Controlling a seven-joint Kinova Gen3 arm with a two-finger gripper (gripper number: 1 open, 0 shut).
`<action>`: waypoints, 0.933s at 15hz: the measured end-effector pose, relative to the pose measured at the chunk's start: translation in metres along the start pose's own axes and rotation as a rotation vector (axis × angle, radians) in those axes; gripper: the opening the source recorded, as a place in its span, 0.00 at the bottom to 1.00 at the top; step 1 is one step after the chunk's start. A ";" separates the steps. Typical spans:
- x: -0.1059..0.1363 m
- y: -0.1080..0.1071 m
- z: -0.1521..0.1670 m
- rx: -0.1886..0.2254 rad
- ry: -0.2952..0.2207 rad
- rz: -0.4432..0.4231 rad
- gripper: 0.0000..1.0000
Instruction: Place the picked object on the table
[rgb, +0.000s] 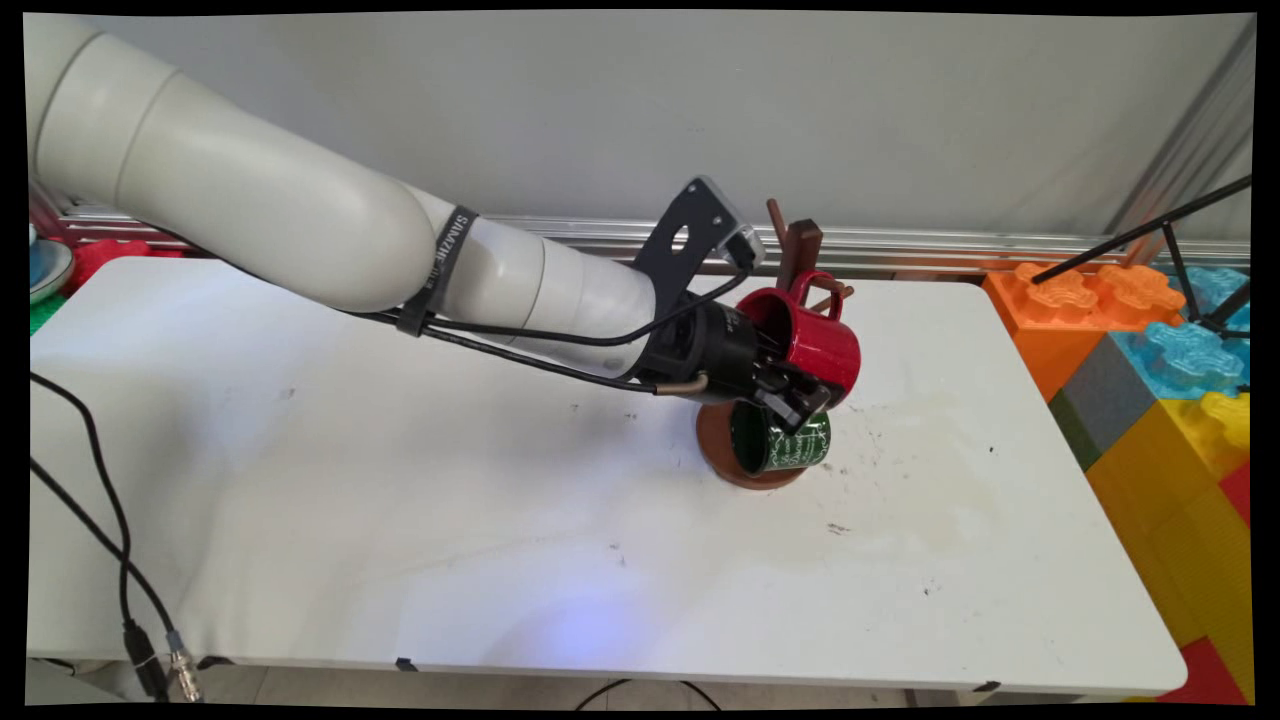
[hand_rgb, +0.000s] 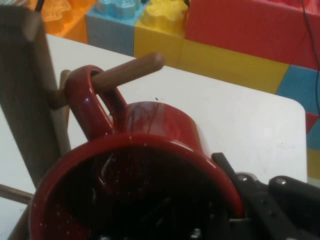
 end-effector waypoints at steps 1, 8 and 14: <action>0.001 0.000 -0.002 -0.002 0.002 -0.001 0.00; 0.014 0.006 -0.018 -0.035 0.028 -0.003 0.00; 0.022 0.014 -0.041 -0.070 0.036 -0.003 0.00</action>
